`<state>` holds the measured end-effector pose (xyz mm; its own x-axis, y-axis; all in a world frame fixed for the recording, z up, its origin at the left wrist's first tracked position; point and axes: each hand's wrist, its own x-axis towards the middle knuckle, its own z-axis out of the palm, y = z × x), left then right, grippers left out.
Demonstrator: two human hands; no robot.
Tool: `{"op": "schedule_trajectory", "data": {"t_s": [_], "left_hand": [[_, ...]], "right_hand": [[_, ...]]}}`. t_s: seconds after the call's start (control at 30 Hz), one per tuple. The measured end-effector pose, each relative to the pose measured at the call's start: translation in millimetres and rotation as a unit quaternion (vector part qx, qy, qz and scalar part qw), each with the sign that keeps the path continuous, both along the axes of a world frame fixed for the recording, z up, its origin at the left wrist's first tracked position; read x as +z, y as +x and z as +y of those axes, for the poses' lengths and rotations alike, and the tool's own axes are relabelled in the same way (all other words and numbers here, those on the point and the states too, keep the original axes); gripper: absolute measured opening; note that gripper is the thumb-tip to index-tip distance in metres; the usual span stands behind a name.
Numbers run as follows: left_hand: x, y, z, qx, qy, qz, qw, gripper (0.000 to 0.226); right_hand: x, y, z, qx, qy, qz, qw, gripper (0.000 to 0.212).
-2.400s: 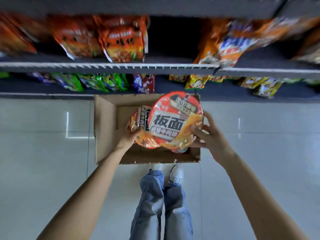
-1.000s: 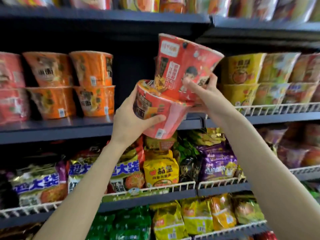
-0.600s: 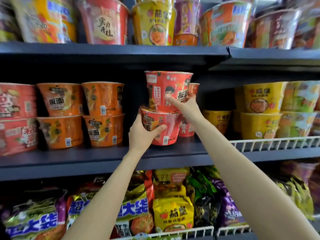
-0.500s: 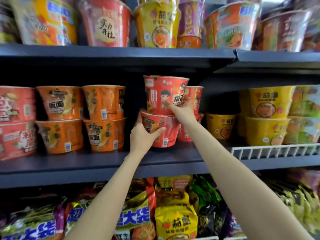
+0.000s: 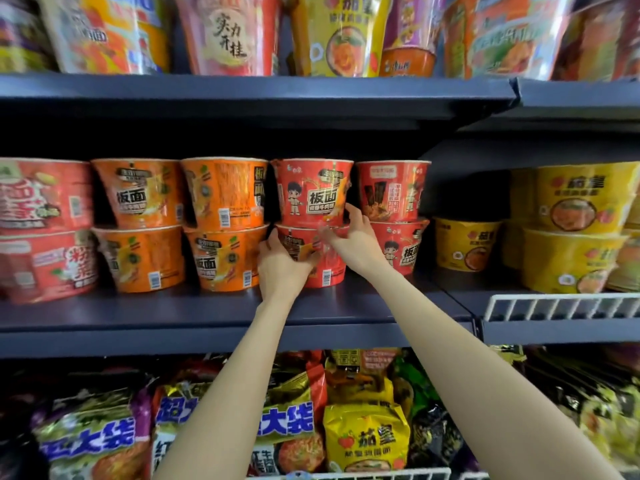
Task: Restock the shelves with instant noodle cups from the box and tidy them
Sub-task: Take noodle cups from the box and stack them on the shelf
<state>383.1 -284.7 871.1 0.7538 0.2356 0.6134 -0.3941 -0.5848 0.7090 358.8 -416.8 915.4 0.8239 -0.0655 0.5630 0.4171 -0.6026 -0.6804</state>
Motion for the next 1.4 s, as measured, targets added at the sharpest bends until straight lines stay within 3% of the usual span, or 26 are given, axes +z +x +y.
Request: {"op": "schedule_trajectory", "data": {"t_s": [0.1,0.2,0.33,0.43,0.5,0.57,0.63,0.77,0.9,1.0,1.1,1.17,1.27,1.4], "left_hand": [[-1,-29,0,0.026,0.027,-0.04,0.999,0.061],[-10,-70,4,-0.003,0.062,-0.184,0.981,0.031],[-47,-116,10,-0.033,0.105,-0.342,0.933,0.018],[-102,-157,11,-0.102,0.116,-0.341,0.927,0.018],[-153,-186,14,-0.164,0.155,-0.261,0.939,0.019],[-213,-212,19,-0.219,0.204,-0.114,0.948,0.023],[-268,-239,23,-0.233,0.234,0.037,0.943,0.029],[-361,-290,28,-0.233,0.211,0.242,0.918,0.026],[-459,-323,20,-0.182,0.123,0.45,0.866,0.017],[-540,-341,3,-0.161,0.067,0.578,0.797,0.02],[-641,-358,-6,-0.135,0.052,0.657,0.74,0.022],[-712,-369,-6,-0.114,0.056,0.682,0.72,0.019],[-805,-376,-6,-0.094,0.066,0.693,0.712,0.018],[-903,-371,-11,-0.103,0.046,0.687,0.718,0.036]], "right_hand": [[-18,-26,-6,-0.029,-0.06,-0.102,0.993,0.058],[-39,-62,-13,-0.044,-0.12,-0.216,0.968,0.037],[-83,-117,-19,-0.053,-0.12,-0.325,0.937,0.023],[-144,-160,-26,-0.047,-0.116,-0.349,0.929,0.017],[-198,-189,-30,-0.024,-0.142,-0.321,0.936,0.017],[-260,-217,-33,-0.001,-0.17,-0.243,0.955,0.017],[-325,-243,-36,0.012,-0.188,-0.132,0.973,0.017],[-442,-298,-44,0.03,-0.177,0.1,0.979,0.018],[-536,-346,-55,0.043,-0.185,0.327,0.926,0.028],[-596,-366,-55,0.064,-0.228,0.444,0.864,0.033],[-661,-373,-56,0.077,-0.246,0.507,0.822,0.039],[-711,-373,-57,0.074,-0.246,0.525,0.812,0.042],[-789,-369,-57,0.064,-0.237,0.544,0.802,0.037],[-895,-359,-49,0.037,-0.248,0.532,0.809,0.042]]}}
